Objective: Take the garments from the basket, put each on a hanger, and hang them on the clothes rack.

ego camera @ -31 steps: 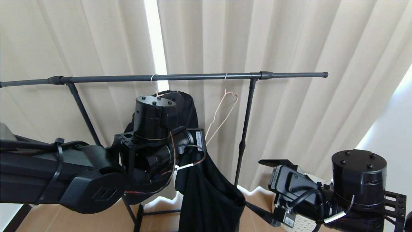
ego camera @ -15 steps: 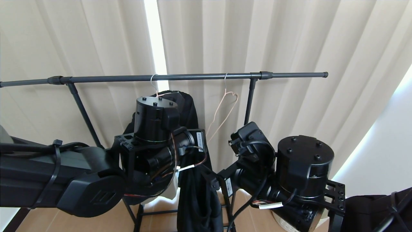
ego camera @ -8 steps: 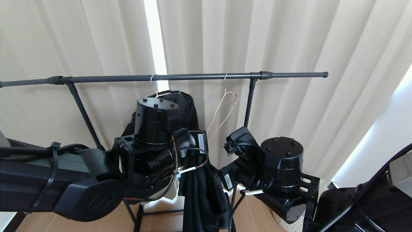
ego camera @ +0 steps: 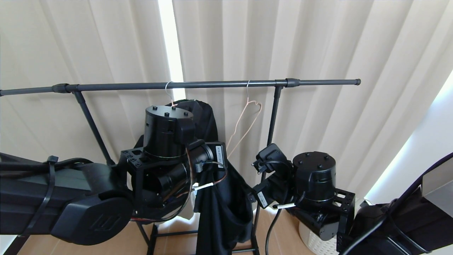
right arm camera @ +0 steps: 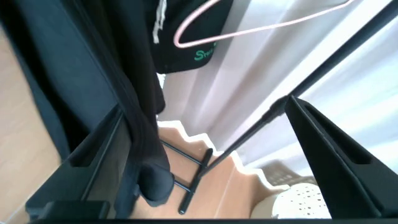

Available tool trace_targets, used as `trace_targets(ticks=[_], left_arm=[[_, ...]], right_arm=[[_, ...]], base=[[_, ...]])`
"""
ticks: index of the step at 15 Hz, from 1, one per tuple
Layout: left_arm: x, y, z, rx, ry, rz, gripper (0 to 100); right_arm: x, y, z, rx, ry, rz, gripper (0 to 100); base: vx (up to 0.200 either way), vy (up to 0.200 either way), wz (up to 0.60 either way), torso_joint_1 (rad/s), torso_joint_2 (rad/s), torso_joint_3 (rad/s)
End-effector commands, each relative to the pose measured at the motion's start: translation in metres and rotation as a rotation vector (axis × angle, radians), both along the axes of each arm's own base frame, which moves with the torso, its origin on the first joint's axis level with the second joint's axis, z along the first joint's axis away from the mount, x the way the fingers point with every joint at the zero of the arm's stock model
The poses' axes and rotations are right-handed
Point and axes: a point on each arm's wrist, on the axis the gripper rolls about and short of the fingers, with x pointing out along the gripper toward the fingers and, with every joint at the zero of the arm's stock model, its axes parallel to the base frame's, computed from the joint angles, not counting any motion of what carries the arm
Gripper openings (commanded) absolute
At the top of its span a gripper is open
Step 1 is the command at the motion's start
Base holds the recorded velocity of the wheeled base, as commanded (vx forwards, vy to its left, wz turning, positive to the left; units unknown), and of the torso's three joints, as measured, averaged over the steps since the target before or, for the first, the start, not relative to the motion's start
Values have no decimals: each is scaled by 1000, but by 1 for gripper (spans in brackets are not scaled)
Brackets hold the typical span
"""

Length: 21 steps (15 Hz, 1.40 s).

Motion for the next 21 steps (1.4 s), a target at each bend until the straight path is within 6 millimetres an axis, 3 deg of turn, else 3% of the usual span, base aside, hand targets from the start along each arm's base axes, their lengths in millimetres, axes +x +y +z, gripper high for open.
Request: trace_targets(ticks=[1,8,9,13,18,21], left_arm=[[-1,1,3,-6,-5,0,0],[-6,5,5,3,-10,-9,0],[-6,5,4,4,-9,-9,0],[-7,7,-1,35,0,-15,0],[0,22,-17,148,15,-31,0],[2,24,-36,224,55,-70,0]], right_arm=[[2,-2,-1,-8,1,-7,100],[14,-12,-16,-71,20,-39,100],[15,-11,-14,-60,11,-38,0],[23,-21,-5,-40,-12,-79,0],[30,-39,34,36,-107,-137,0],[20,-46,59,76,-166,-165,0]], base=[[0,0,0,0,0,0],[0,0,0,0,0,0],[0,0,0,0,0,0],[0,0,0,0,0,0],[0,0,0,0,0,0],[0,0,0,0,0,0]])
